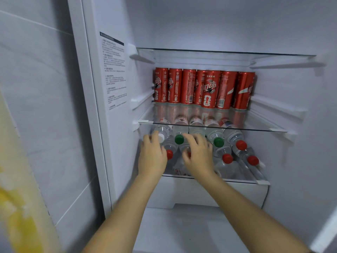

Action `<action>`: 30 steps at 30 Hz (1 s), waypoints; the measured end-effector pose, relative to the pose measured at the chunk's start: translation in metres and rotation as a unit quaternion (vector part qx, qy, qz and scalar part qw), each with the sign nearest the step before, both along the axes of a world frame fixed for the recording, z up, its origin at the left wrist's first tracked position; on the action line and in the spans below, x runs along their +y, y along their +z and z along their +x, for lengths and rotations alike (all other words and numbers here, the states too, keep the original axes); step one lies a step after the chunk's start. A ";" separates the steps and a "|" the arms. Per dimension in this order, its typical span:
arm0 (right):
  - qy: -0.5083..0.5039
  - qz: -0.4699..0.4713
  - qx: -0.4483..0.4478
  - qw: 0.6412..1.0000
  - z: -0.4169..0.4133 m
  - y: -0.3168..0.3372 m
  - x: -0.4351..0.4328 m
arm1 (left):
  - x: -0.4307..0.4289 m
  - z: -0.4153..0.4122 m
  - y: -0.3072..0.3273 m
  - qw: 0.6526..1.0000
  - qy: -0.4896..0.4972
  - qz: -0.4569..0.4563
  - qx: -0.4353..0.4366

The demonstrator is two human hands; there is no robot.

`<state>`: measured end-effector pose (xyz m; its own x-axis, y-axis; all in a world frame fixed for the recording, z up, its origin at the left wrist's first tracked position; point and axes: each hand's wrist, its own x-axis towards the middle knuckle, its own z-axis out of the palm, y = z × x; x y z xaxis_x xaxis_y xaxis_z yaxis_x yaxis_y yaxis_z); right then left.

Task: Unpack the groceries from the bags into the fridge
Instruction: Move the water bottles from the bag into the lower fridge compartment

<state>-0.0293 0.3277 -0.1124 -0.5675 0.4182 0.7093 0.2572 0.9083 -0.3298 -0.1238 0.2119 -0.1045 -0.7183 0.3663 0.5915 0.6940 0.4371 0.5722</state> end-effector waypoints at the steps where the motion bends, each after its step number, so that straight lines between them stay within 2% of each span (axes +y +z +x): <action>1: 0.037 -0.053 0.042 0.997 0.001 -0.007 -0.007 | -0.002 0.000 -0.003 1.000 0.004 0.026 -0.008; 4: 0.106 -0.258 0.106 0.954 -0.014 0.000 -0.015 | 0.006 -0.015 0.000 0.990 -0.015 0.071 -0.119; 6: 0.123 -0.335 0.114 0.927 -0.027 0.014 -0.014 | 0.015 -0.026 0.007 0.983 -0.046 0.086 -0.158; 12: 0.128 -0.337 0.092 0.928 -0.033 0.017 -0.014 | 0.022 -0.033 0.006 0.974 -0.066 0.099 -0.191; 15: 0.115 -0.362 0.107 0.919 -0.030 0.014 -0.012 | 0.020 -0.032 0.002 0.975 -0.060 0.107 -0.185; 19: 0.082 -0.424 0.116 0.895 -0.016 0.000 -0.011 | 0.020 -0.038 -0.012 0.965 -0.042 0.088 -0.245; 22: 0.057 -0.437 0.098 0.892 -0.013 -0.006 -0.009 | 0.021 -0.034 -0.014 0.975 -0.010 0.027 -0.220; 26: 0.078 -0.444 0.076 0.889 -0.008 -0.001 -0.009 | 0.017 -0.024 -0.013 0.978 0.007 0.040 -0.207; 28: 0.078 -0.470 0.101 0.873 0.002 -0.003 -0.004 | 0.013 -0.014 -0.014 0.965 -0.045 0.072 -0.248; 30: 0.054 -0.503 0.157 0.848 0.016 -0.005 0.006 | 0.010 -0.001 -0.009 0.935 -0.156 0.105 -0.301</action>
